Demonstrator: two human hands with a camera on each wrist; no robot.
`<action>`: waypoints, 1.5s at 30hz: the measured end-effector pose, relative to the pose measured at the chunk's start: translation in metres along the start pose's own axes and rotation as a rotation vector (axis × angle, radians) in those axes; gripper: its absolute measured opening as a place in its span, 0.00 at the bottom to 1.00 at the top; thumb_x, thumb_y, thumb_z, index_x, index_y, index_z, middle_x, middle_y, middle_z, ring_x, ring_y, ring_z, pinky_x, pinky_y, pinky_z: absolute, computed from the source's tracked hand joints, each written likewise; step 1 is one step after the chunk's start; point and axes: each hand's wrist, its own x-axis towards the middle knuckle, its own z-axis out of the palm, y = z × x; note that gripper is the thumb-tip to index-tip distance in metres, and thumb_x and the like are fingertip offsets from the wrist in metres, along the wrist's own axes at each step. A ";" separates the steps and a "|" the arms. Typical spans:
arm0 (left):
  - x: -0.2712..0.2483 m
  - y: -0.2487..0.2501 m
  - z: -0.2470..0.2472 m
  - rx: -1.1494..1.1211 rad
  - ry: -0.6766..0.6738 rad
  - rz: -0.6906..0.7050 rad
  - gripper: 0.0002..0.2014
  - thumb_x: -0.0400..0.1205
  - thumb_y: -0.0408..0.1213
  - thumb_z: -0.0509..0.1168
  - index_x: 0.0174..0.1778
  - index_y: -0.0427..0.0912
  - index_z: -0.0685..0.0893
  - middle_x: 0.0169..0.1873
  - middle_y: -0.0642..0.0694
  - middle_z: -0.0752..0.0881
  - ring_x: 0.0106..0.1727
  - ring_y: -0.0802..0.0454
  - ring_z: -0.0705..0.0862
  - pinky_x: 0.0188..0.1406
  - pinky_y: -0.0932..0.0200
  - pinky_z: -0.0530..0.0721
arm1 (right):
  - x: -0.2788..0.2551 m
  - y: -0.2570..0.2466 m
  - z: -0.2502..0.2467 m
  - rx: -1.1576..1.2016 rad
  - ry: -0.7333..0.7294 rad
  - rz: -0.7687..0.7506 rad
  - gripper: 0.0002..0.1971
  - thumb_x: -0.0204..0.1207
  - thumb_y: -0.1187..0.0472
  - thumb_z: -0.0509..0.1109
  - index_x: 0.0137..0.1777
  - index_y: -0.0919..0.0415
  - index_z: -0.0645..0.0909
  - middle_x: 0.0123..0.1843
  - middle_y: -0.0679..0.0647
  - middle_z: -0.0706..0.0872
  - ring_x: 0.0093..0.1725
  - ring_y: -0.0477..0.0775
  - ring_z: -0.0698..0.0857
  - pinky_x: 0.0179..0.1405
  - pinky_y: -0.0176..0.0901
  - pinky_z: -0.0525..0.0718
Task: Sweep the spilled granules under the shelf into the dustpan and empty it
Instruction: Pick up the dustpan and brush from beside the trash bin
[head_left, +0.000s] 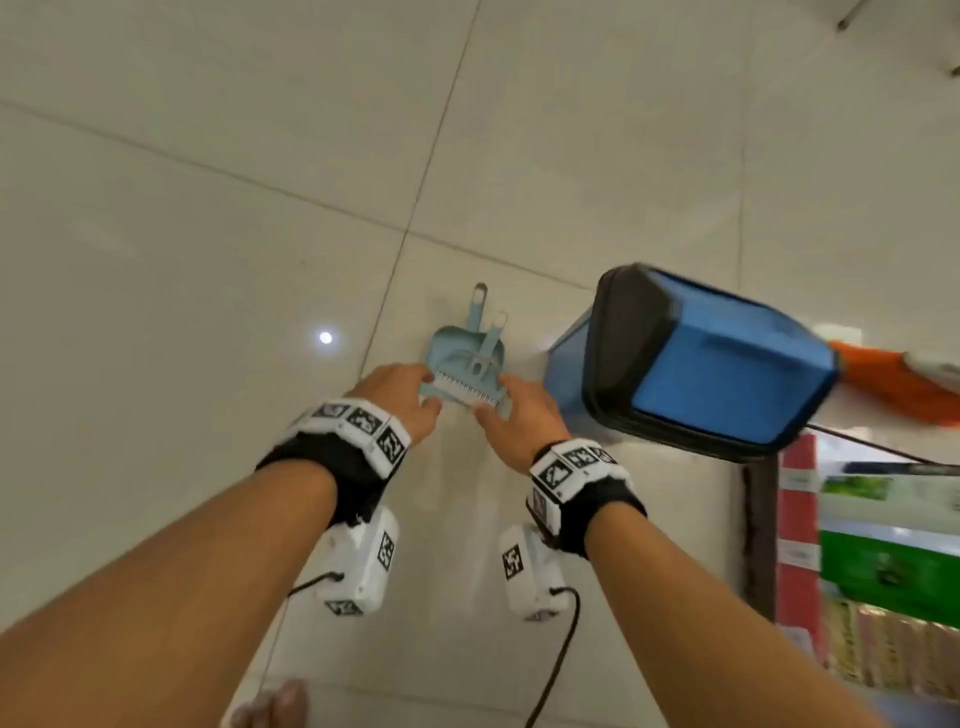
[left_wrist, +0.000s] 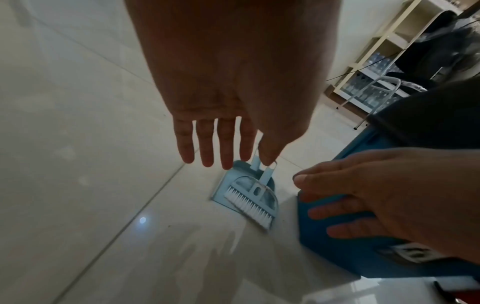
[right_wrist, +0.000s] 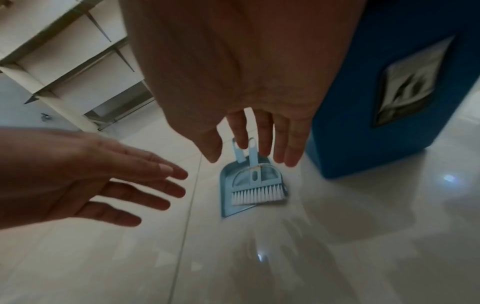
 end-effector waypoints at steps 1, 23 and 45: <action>0.016 -0.003 0.009 -0.004 0.003 0.020 0.24 0.84 0.43 0.62 0.77 0.45 0.74 0.72 0.41 0.79 0.71 0.41 0.78 0.65 0.54 0.75 | 0.016 0.005 0.010 0.001 0.047 -0.030 0.25 0.83 0.51 0.64 0.78 0.56 0.69 0.73 0.62 0.74 0.72 0.63 0.74 0.71 0.47 0.72; 0.073 -0.030 0.061 0.708 0.150 0.296 0.27 0.83 0.40 0.58 0.80 0.59 0.66 0.63 0.44 0.84 0.60 0.45 0.84 0.51 0.53 0.82 | 0.047 0.061 0.076 -0.036 0.342 -0.086 0.11 0.82 0.50 0.59 0.57 0.56 0.72 0.59 0.61 0.84 0.58 0.67 0.83 0.50 0.51 0.75; -0.054 0.048 0.155 0.627 -0.212 0.679 0.18 0.86 0.57 0.54 0.67 0.53 0.71 0.55 0.45 0.83 0.56 0.45 0.83 0.48 0.55 0.76 | -0.189 0.245 -0.031 0.424 0.543 -0.032 0.24 0.78 0.42 0.70 0.43 0.66 0.89 0.30 0.55 0.83 0.28 0.49 0.80 0.30 0.40 0.80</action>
